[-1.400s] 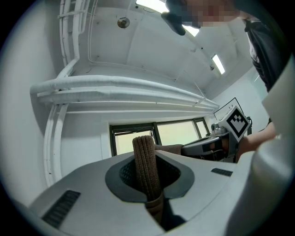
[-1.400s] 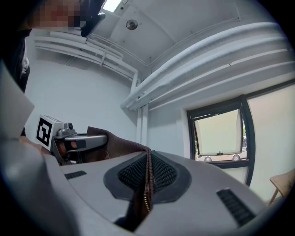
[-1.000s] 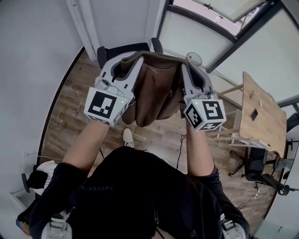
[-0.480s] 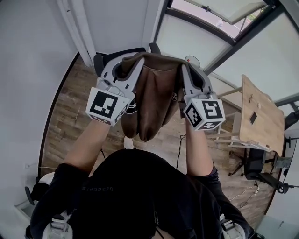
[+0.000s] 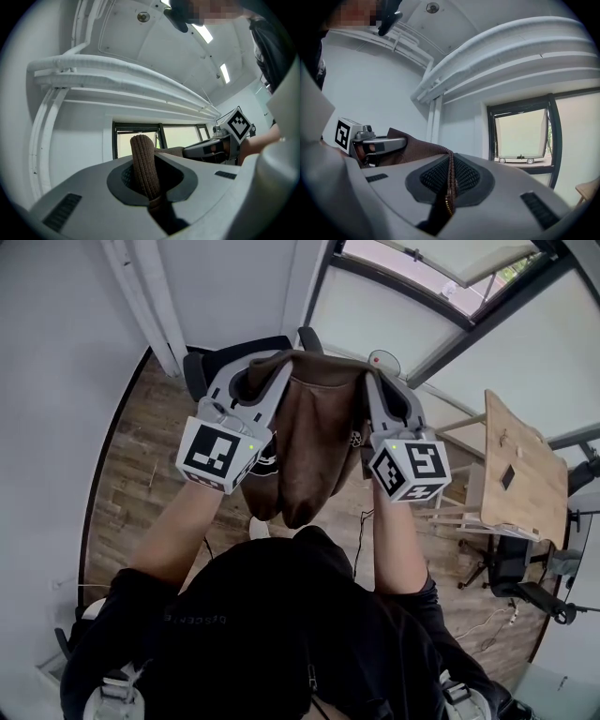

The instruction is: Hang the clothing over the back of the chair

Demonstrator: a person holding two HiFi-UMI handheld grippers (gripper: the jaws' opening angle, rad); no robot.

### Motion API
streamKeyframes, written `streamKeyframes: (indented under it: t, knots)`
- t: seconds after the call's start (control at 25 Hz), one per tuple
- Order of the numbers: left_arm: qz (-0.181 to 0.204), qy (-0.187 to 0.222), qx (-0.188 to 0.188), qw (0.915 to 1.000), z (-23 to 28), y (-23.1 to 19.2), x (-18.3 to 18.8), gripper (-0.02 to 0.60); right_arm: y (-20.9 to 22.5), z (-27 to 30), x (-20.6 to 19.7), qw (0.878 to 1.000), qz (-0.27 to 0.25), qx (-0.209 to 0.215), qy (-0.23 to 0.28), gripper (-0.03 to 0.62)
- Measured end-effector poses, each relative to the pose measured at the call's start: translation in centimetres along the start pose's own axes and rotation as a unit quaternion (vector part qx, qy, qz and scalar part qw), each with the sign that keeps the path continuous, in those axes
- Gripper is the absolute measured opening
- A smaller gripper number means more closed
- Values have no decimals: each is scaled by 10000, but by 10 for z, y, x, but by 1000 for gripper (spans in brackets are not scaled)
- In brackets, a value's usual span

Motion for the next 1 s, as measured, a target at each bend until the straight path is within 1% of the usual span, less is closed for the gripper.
streamKeyframes:
  t: [0.2, 0.48, 0.68, 1.0]
  knots:
    - [-20, -115, 128, 9998, 14, -14, -17, 48, 10, 25, -14, 9998, 148, 129, -95, 37]
    - [-3, -313, 446, 9985, 29, -29, -44, 48, 23, 57, -37, 9979, 164, 575, -251, 37]
    - [50, -487, 730, 9961, 33, -42, -60, 48, 24, 77, -48, 9950, 197, 915, -357, 37]
    - [76, -780, 1069, 9912, 33, -54, -81, 48, 21, 100, -65, 9902, 246, 1285, -495, 38]
Point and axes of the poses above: the fingertips, and each gripper's own axes: z forward along the fingers, y to its right, x out of its top, the point moved 3 cm from there along -z, backward along the fingers, and after that the axes turned 2 degrees about -x, right-handed, at the moved point
